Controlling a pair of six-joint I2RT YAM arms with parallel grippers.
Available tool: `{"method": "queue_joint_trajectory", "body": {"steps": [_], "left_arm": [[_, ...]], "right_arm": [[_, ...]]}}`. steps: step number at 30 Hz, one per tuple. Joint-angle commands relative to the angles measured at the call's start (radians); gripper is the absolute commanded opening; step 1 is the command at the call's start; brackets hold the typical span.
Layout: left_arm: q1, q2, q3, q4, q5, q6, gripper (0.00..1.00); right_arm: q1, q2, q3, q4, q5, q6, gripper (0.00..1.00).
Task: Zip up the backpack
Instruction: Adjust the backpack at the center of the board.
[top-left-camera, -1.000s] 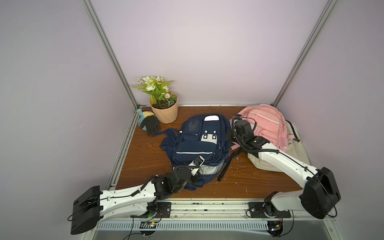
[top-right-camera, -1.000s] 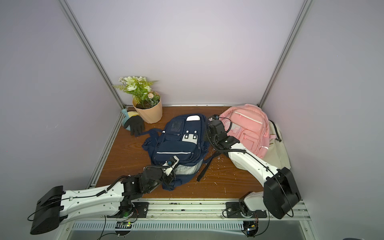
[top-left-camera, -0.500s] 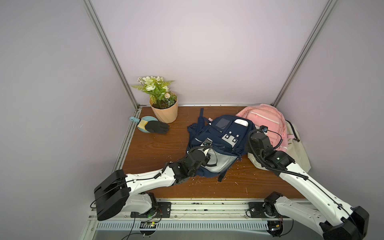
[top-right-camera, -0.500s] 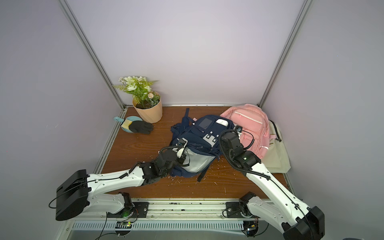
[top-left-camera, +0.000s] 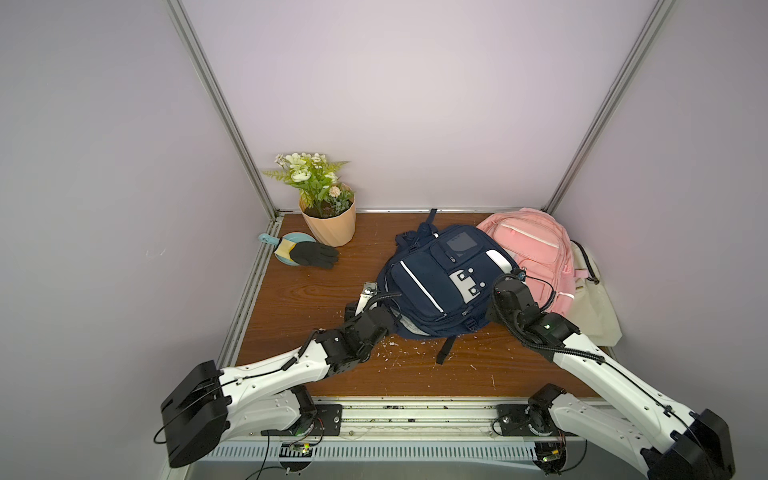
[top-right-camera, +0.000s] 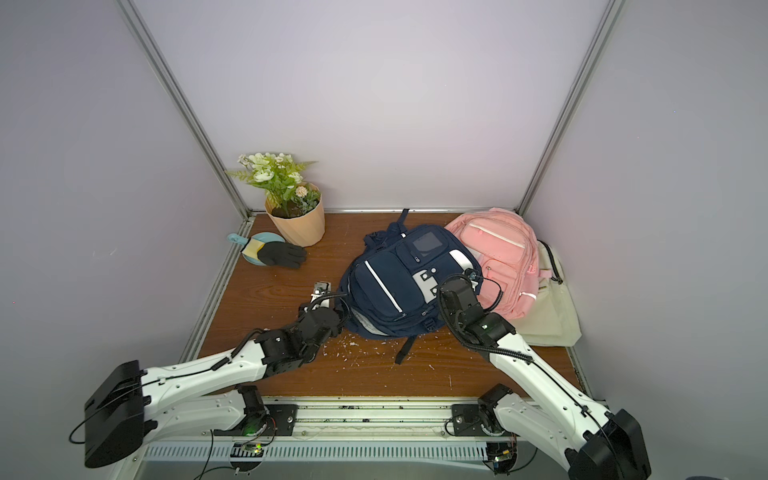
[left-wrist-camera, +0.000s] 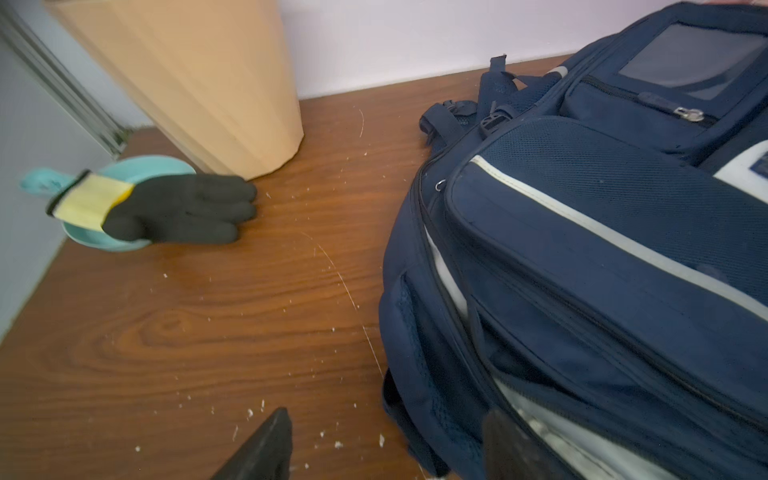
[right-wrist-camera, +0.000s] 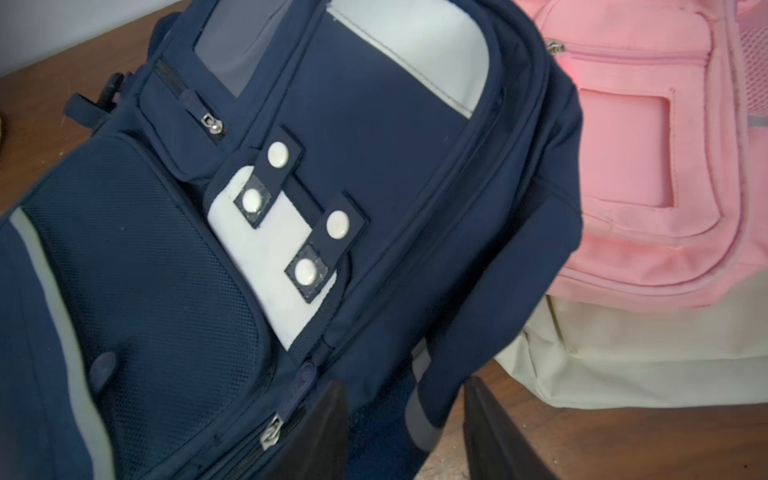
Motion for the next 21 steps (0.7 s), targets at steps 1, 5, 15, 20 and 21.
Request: {"method": "queue_joint_trajectory", "body": {"steps": [1,5,15,20,21], "left_arm": [[-0.046,-0.018,-0.022,0.005,0.127,-0.107,0.74],[-0.186,0.074,0.023,0.110,0.168,-0.051,0.76],[-0.419,0.414,0.234,0.306,0.361,0.247,0.79],[-0.363,0.536,0.261,0.350,0.323,0.233,0.78],[-0.341,0.548,0.259,0.361,0.326,0.221,0.77]], "right_arm": [[0.002,0.003,0.020,0.022,-0.013,-0.057,0.55],[-0.001,0.026,0.008,-0.013,0.016,-0.049,0.59],[-0.077,0.117,-0.030,0.068,-0.022,-0.005,0.58],[-0.085,0.115,-0.027,0.126,-0.093,0.009,0.46],[-0.087,0.115,-0.026,0.125,-0.103,0.013,0.43]]}}
